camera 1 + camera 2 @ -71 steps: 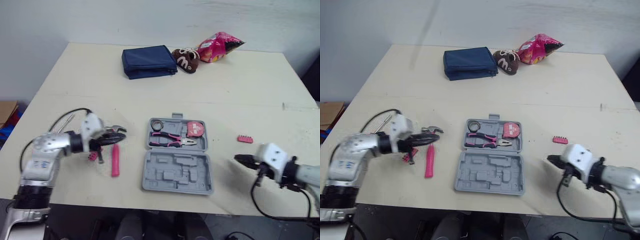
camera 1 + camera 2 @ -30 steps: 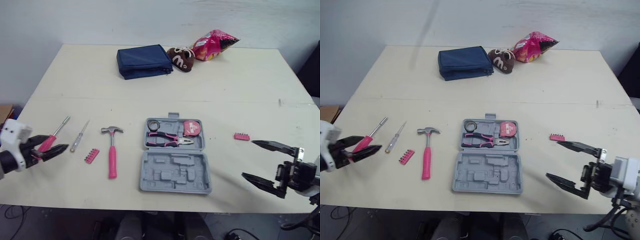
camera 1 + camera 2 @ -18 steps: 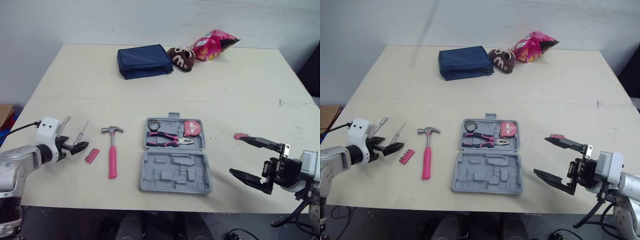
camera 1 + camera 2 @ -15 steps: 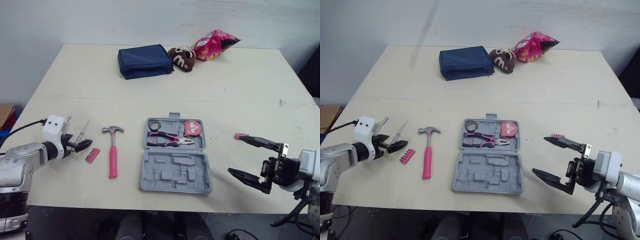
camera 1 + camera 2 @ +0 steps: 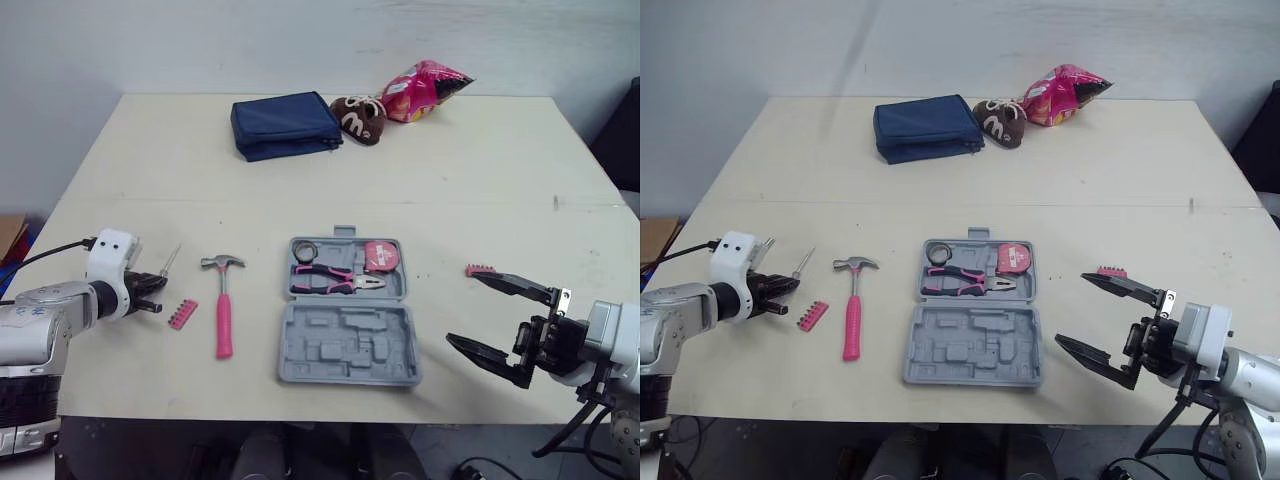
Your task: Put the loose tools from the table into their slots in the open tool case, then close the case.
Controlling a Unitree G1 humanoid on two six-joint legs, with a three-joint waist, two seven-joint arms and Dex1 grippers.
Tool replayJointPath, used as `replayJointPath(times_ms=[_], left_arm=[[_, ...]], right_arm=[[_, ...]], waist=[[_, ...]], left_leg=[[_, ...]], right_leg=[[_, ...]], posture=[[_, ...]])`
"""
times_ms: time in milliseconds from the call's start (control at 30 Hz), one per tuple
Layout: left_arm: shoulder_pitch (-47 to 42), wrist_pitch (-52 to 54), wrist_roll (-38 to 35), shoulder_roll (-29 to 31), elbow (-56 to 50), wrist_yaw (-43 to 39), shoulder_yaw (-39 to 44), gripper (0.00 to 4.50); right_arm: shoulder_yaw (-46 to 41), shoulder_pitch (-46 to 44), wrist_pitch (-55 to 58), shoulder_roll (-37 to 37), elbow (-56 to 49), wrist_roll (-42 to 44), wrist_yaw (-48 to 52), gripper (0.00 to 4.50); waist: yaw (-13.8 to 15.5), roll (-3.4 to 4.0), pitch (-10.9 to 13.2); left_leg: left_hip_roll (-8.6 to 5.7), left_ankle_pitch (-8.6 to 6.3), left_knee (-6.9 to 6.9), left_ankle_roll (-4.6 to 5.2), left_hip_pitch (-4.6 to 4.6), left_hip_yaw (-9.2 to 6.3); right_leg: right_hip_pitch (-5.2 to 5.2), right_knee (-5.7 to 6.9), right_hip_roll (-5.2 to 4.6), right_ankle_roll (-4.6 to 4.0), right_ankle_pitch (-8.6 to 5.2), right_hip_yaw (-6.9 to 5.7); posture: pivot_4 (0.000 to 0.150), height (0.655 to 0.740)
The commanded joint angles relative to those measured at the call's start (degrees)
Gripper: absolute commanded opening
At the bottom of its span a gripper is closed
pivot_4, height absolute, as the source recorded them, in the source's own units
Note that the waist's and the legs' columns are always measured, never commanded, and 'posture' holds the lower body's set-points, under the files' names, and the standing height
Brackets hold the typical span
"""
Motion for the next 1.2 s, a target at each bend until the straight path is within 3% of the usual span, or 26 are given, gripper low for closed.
replayJointPath(times_ms=[33, 167, 300, 533, 667, 1000, 1200], left_arm=[[1.13, -2.78, 1.14, 0.26, 2.97, -1.31, -0.1, 0.04], [-2.58, -15.42, -0.39, 1.09, 2.46, -8.39, 1.31, 0.04], [-4.73, -27.79, -2.48, 3.85, -4.39, -23.03, -2.8, 0.04], [-10.75, -25.26, -7.28, 7.27, -18.06, -39.13, -15.73, 0.04], [-17.93, -21.3, -3.04, 7.84, -20.44, -40.89, -25.37, 0.04], [-33.11, -7.67, 6.78, -0.92, -23.54, -36.99, -45.86, 0.04], [-35.07, -5.73, 11.76, -5.22, -21.93, -33.11, -50.53, 0.04]], right_arm=[[-1.83, 0.05, -0.82, -0.12, -1.9, 0.25, -0.45, 4.5], [-2.0, -0.4, -0.88, -0.38, -1.84, -0.19, -1.07, 4.5], [-1.92, -0.79, -1.12, -1.32, -1.51, -1.63, -0.94, 4.5], [-0.79, -2.58, -0.19, -2.17, -0.43, -3.53, -1.73, 4.5], [-0.09, -3.6, 0.67, -2.43, -0.12, -4.17, -1.95, 4.5], [0.3, -4.53, 2.41, -2.37, -1.21, -4.33, -2.8, 4.5], [0.62, -4.25, 2.02, -1.79, -1.14, -5.16, -3.14, 4.5]], waist=[[-0.04, 0.0, 0.0], [0.17, -0.03, 0.02], [0.66, -0.44, -0.04], [0.02, -0.43, -0.04], [0.15, -0.43, -0.04], [0.33, -0.44, -0.03], [0.29, -0.44, -0.03]], left_leg=[[0.01, -0.02, -0.04, 0.0, 0.08, 0.06], [0.02, -0.02, -0.07, -0.02, 0.11, 0.11], [0.02, -0.14, 0.06, -0.22, -0.13, 0.01], [-0.01, -0.24, 0.21, 0.18, -0.4, 0.08], [0.08, -0.18, 0.26, 0.15, -0.41, 0.05], [-0.02, -0.09, 0.5, 0.36, -0.54, 0.02], [0.0, -0.04, 0.59, 0.37, -0.55, -0.02]], right_leg=[[0.02, 0.0, 0.01, 0.0, 0.0, 0.07], [-0.01, 0.01, 0.01, 0.0, 0.0, 0.11], [-0.1, -0.06, -0.02, 0.0, 0.0, 0.0], [-0.11, -0.38, 0.01, 0.08, 0.04, 0.03], [-0.14, -0.31, 0.24, 0.08, 0.04, 0.01], [-0.14, -0.24, 0.48, 0.18, 0.09, 0.09], [-0.14, -0.15, 0.52, 0.18, 0.09, 0.11]], posture=[[0.15, 0.74], [0.15, 0.74], [0.15, 0.74], [0.15, 0.74], [0.15, 0.74], [0.15, 0.74], [0.15, 0.74]])
